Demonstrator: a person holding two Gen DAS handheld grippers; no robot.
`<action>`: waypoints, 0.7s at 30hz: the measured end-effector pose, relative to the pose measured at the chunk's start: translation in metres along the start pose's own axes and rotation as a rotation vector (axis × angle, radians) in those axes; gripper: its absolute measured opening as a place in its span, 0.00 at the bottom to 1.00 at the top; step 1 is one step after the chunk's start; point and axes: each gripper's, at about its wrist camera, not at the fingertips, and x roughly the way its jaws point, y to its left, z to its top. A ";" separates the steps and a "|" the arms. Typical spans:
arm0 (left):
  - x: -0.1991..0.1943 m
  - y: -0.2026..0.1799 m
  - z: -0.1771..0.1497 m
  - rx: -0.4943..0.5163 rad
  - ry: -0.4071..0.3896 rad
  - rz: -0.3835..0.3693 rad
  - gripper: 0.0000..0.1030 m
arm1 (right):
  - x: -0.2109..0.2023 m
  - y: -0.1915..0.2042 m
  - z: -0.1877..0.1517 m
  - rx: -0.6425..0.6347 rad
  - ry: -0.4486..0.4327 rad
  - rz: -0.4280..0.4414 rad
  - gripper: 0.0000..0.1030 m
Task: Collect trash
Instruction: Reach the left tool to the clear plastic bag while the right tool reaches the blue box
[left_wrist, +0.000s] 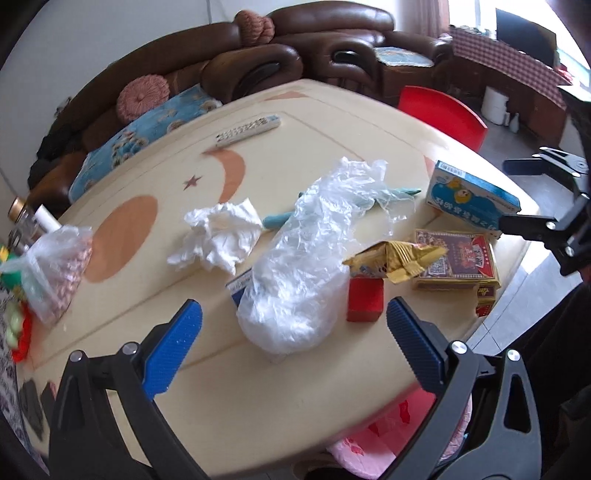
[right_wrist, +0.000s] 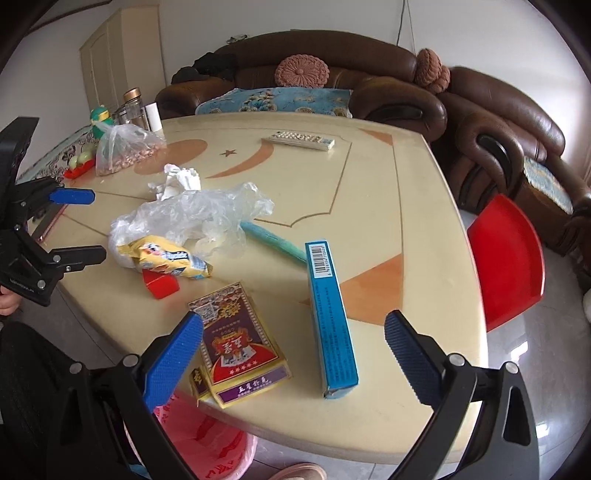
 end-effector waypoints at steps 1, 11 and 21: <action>0.002 0.004 0.000 -0.004 -0.014 -0.028 0.95 | 0.002 -0.001 0.000 0.007 -0.007 -0.001 0.94; 0.026 0.019 -0.003 -0.025 -0.015 -0.143 0.95 | 0.024 -0.002 0.002 0.027 -0.007 0.029 0.94; 0.053 0.023 -0.007 -0.043 0.047 -0.220 0.95 | 0.035 -0.010 -0.002 0.039 0.011 0.033 0.94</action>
